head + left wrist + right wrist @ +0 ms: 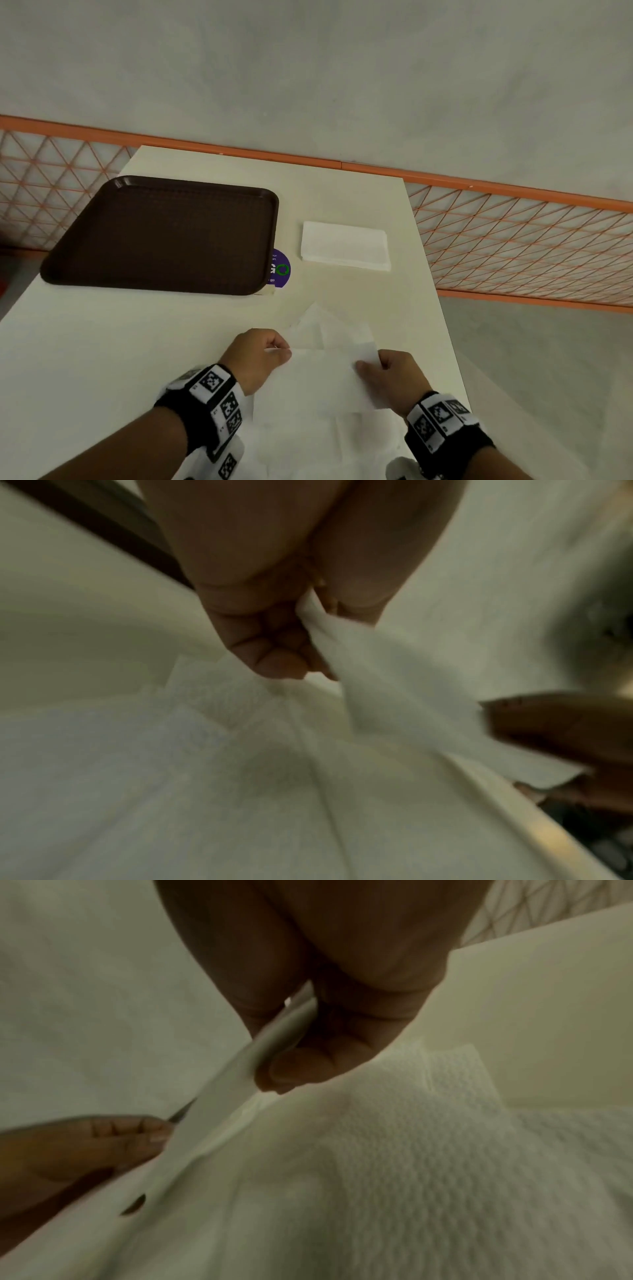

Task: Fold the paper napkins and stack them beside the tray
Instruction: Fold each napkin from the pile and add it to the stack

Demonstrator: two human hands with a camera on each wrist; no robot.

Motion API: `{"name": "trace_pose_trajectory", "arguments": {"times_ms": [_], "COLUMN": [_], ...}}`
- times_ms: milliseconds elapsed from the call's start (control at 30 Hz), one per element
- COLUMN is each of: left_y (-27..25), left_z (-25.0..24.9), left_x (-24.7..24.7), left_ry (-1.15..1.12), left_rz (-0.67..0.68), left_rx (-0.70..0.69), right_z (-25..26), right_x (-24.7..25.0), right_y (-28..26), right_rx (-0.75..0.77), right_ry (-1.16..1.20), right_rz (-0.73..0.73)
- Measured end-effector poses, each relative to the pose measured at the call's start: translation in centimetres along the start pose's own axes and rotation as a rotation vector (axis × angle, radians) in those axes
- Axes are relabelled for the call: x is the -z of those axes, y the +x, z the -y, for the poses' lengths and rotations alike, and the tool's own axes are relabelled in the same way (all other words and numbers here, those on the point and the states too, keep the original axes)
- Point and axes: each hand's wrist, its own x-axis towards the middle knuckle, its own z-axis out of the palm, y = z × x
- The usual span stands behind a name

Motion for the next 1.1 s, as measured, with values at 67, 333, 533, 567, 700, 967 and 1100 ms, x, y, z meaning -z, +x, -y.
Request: {"name": "trace_pose_trajectory", "arguments": {"times_ms": [67, 333, 533, 567, 700, 967, 1100], "left_y": [0.9, 0.2, -1.0, -1.0, -0.8, 0.4, 2.8], "left_z": [-0.4, -1.1, -0.5, -0.2, 1.7, -2.2, -4.5], "left_x": [-0.6, -4.8, -7.3, -7.1, -6.8, -3.2, -1.4], "left_ry": [0.136, 0.766, 0.871, 0.879, 0.91, 0.821, 0.78], "left_rz": [-0.063, -0.165, 0.019, 0.036, 0.024, -0.015, 0.196], "left_rx": [-0.014, -0.445, -0.369, -0.344, -0.292, -0.1, 0.112], "right_z": [0.3, -0.3, -2.6, -2.5, -3.3, -1.2, 2.3], "right_x": [0.0, -0.1, -2.4, -2.4, -1.6, 0.6, 1.3], "right_y": [1.2, 1.8, 2.7, 2.7, 3.2, 3.9, 5.5], "right_rx": [0.013, 0.479, 0.767, 0.791, 0.693, 0.685, 0.505], "right_ry": [-0.147, -0.938, -1.111, -1.123, -1.157, -1.033, -1.063], "right_rz": [-0.038, -0.091, 0.046, 0.047, 0.058, -0.008, 0.199]}}
